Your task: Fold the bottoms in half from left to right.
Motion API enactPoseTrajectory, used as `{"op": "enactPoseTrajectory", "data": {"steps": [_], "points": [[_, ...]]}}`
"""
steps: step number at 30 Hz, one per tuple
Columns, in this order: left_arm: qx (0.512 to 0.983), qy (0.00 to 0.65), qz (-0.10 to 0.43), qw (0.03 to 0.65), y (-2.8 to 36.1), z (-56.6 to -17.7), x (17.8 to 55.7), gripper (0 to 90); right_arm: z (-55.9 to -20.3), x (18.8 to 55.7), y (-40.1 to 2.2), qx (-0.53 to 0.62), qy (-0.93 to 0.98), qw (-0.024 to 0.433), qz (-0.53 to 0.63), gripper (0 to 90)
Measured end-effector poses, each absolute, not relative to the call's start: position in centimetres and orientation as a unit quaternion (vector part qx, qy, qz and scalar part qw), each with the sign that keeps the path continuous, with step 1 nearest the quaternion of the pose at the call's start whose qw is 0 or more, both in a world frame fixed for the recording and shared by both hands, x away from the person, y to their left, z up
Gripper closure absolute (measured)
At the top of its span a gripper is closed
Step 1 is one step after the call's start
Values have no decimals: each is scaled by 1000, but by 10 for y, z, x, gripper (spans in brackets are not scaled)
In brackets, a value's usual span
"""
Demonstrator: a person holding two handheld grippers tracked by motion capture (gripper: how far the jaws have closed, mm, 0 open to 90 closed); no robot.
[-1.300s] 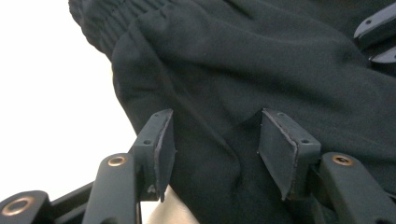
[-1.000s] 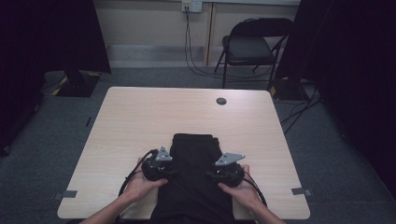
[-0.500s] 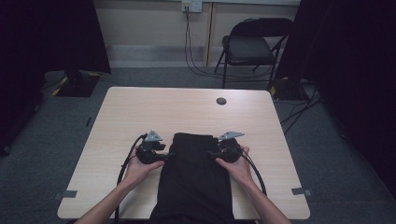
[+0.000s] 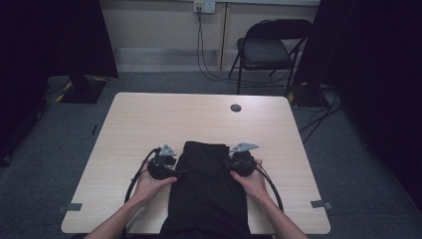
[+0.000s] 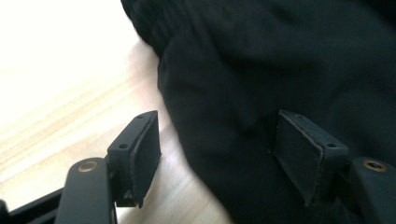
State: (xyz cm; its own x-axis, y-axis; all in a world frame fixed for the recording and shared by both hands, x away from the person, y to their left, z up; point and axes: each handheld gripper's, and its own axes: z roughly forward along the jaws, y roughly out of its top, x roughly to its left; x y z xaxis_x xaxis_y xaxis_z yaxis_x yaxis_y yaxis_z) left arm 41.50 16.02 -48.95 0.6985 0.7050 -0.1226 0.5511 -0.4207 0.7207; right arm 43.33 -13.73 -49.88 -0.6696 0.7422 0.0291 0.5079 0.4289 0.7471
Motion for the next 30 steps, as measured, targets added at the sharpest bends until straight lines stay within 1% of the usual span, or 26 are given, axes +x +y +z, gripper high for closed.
{"op": "enactPoseTrajectory", "data": {"steps": [3,5,6,8,11,14,15,16,18,20,21,23,26,30], "points": [[838,371,112,384,159,-488,416,307,-499,432,-135,370,833,153,382,776],[838,372,114,382,161,-490,419,303,-499,431,-134,364,836,149,383,785],[839,372,117,379,162,-490,420,303,-499,431,-134,364,836,149,383,785],[839,372,104,382,164,-491,422,298,-499,430,-132,359,838,146,384,789],[841,378,100,374,165,-493,422,296,-499,425,-124,346,844,143,384,793],[846,373,115,364,161,-494,420,310,-498,421,-118,339,847,142,384,793],[849,368,118,362,159,-493,418,358,-499,422,-119,343,845,138,385,793],[854,361,130,352,158,-493,417,380,-499,423,-120,348,842,131,390,795],[854,359,130,352,157,-492,417,452,-500,423,-123,355,838,120,397,796],[855,360,125,352,159,-490,419,604,-499,423,-123,356,838,121,395,797],[856,358,118,354,161,-490,420,703,-499,423,-123,359,837,120,396,798],[852,364,99,363,163,-490,421,778,-499,423,-123,362,837,115,395,800],[847,365,89,376,165,-487,421,807,-496,423,-125,365,834,111,398,805],[828,371,95,409,167,-474,418,815,-482,423,-130,368,821,111,422,811]]}}
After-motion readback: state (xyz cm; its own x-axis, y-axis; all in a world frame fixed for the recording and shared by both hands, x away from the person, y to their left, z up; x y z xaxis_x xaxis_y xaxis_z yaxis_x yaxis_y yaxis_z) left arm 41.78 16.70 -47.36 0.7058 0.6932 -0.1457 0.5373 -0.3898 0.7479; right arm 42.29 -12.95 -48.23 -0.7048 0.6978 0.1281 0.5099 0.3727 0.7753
